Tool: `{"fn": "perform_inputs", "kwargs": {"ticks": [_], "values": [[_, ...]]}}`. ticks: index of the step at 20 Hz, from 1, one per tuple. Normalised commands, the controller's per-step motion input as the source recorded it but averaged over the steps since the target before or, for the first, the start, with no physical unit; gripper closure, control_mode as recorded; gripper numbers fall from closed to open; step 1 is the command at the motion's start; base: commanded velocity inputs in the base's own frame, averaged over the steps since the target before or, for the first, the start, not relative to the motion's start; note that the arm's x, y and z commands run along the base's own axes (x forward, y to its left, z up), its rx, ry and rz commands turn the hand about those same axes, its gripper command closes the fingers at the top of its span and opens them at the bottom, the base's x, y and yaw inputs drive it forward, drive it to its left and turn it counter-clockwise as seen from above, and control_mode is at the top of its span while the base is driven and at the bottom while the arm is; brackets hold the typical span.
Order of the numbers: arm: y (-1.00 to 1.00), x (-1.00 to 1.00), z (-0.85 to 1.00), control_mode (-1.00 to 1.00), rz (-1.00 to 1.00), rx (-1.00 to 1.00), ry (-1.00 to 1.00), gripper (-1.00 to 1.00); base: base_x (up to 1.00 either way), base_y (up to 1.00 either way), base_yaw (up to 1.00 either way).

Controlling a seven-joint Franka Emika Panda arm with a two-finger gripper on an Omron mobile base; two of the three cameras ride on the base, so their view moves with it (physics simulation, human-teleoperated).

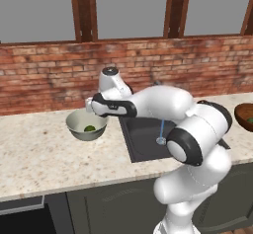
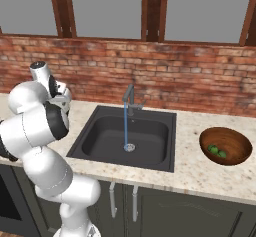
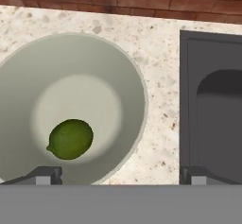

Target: Pick the avocados from the sink and place them in one bowl. Place the lime in the other bowl. Then turn off the sink faucet.

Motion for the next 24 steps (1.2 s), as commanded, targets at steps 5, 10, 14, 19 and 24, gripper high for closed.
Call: {"fn": "perform_inputs", "kwargs": {"ticks": [5, 10, 14, 19, 24], "values": [[-0.42, -0.27, 0.21, -1.00, 0.00, 0.00, -0.02, -1.00, 0.00, 0.00, 0.00], [-0.41, -0.23, 0.16, -1.00, 0.00, 0.00, 0.00, -1.00, 0.00, 0.00, 0.00], [-0.44, -0.22, 0.17, -1.00, 0.00, 0.00, 0.00, -1.00, 0.00, 0.00, 0.00], [-0.41, -0.17, 0.20, -1.00, 0.00, 0.00, 0.00, -1.00, 0.00, 0.00, 0.00], [-0.44, -0.20, 0.21, -1.00, 0.00, 0.00, 0.00, -1.00, 0.00, 0.00, 0.00]]}}
